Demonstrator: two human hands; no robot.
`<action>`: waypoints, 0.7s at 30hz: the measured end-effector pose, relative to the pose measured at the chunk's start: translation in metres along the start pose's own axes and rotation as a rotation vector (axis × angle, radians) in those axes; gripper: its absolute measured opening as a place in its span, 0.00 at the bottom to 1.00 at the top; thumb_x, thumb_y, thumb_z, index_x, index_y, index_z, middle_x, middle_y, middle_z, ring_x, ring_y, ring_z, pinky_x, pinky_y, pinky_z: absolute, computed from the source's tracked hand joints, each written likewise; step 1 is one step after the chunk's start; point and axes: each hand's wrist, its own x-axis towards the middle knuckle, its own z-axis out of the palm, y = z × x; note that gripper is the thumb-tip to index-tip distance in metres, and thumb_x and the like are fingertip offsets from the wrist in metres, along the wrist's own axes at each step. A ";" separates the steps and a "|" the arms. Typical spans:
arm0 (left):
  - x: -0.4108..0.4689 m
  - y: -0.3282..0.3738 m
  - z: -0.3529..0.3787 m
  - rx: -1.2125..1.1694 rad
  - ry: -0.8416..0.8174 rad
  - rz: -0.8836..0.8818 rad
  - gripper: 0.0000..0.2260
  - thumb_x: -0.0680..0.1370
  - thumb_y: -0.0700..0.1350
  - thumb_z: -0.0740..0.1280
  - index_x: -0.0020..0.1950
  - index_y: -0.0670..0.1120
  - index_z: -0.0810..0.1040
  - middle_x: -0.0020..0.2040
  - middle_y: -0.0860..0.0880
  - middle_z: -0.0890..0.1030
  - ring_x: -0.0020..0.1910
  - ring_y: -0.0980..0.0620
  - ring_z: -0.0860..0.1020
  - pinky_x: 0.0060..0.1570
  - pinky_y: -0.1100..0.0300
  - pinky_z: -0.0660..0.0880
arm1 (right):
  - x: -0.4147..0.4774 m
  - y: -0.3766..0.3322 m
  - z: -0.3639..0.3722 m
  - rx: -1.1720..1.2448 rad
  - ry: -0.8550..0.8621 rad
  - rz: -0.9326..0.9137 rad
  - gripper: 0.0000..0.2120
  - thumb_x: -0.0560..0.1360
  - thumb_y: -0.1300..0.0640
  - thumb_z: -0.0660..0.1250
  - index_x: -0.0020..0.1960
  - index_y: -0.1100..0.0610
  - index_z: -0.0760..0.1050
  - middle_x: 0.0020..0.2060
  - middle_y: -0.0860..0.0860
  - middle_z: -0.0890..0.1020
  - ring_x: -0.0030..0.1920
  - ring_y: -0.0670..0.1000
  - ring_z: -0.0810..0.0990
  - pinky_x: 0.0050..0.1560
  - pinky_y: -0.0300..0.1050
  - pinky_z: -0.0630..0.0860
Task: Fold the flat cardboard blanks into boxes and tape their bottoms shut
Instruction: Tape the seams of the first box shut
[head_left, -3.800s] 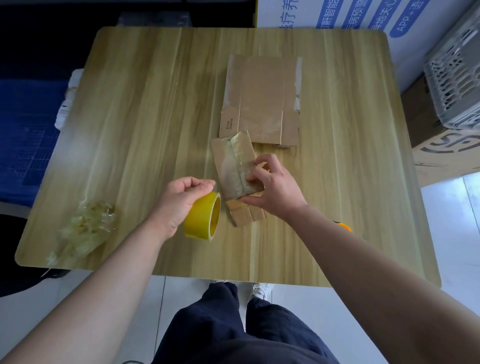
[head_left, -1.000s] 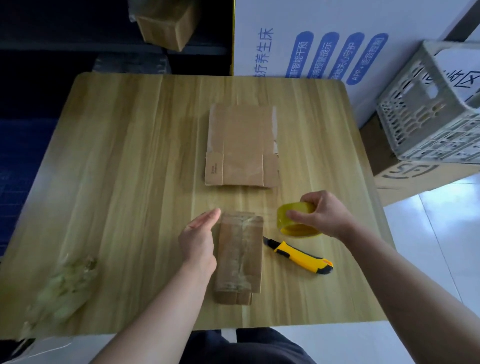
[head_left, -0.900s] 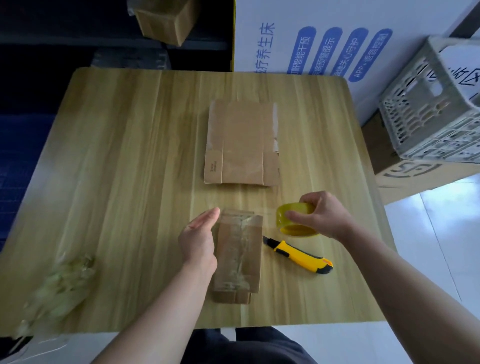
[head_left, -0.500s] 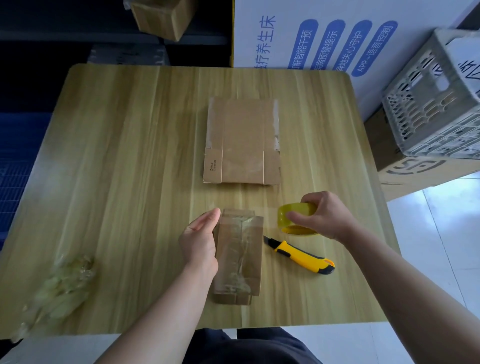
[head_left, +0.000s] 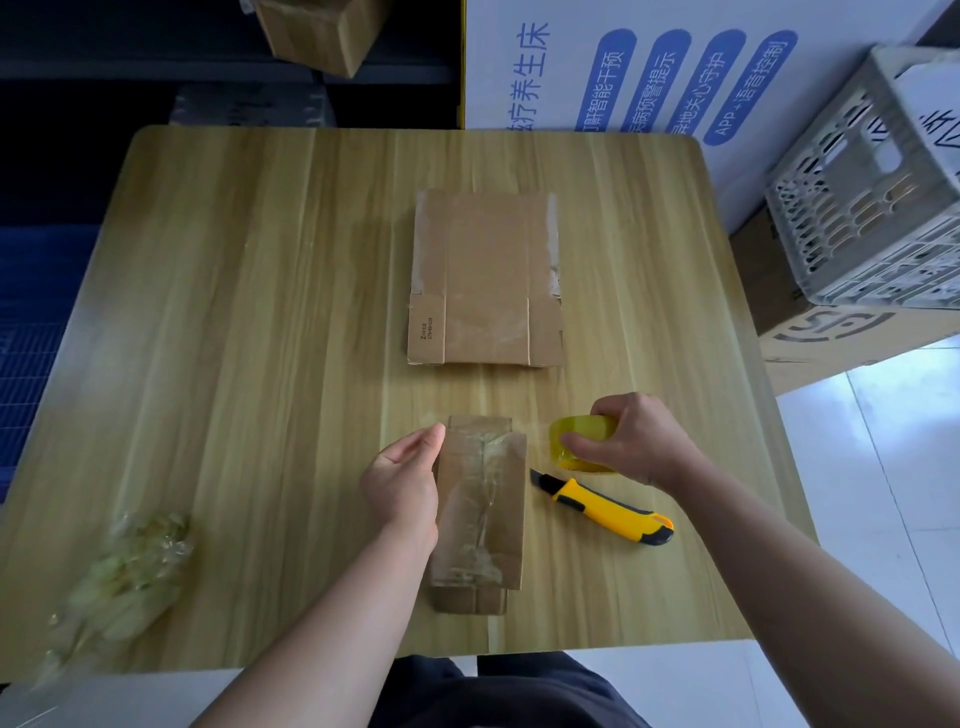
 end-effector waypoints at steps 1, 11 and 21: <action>0.001 -0.001 -0.001 0.024 0.013 0.029 0.07 0.69 0.45 0.78 0.43 0.47 0.82 0.43 0.51 0.84 0.48 0.52 0.82 0.55 0.56 0.78 | 0.000 0.001 0.002 0.004 -0.001 0.008 0.18 0.68 0.41 0.73 0.37 0.56 0.78 0.29 0.50 0.76 0.31 0.49 0.74 0.31 0.43 0.72; -0.004 -0.002 -0.012 0.473 0.054 0.661 0.06 0.76 0.44 0.69 0.51 0.48 0.75 0.49 0.52 0.76 0.46 0.53 0.74 0.49 0.57 0.74 | -0.003 0.005 0.017 0.071 0.020 0.034 0.20 0.68 0.41 0.73 0.34 0.58 0.75 0.26 0.49 0.71 0.28 0.49 0.69 0.29 0.43 0.67; -0.024 -0.007 -0.004 0.690 -0.132 0.693 0.12 0.77 0.40 0.69 0.60 0.44 0.80 0.55 0.50 0.81 0.54 0.54 0.79 0.56 0.65 0.73 | -0.008 0.009 0.028 0.131 -0.004 0.036 0.19 0.69 0.41 0.72 0.34 0.57 0.74 0.26 0.49 0.70 0.28 0.48 0.68 0.29 0.43 0.66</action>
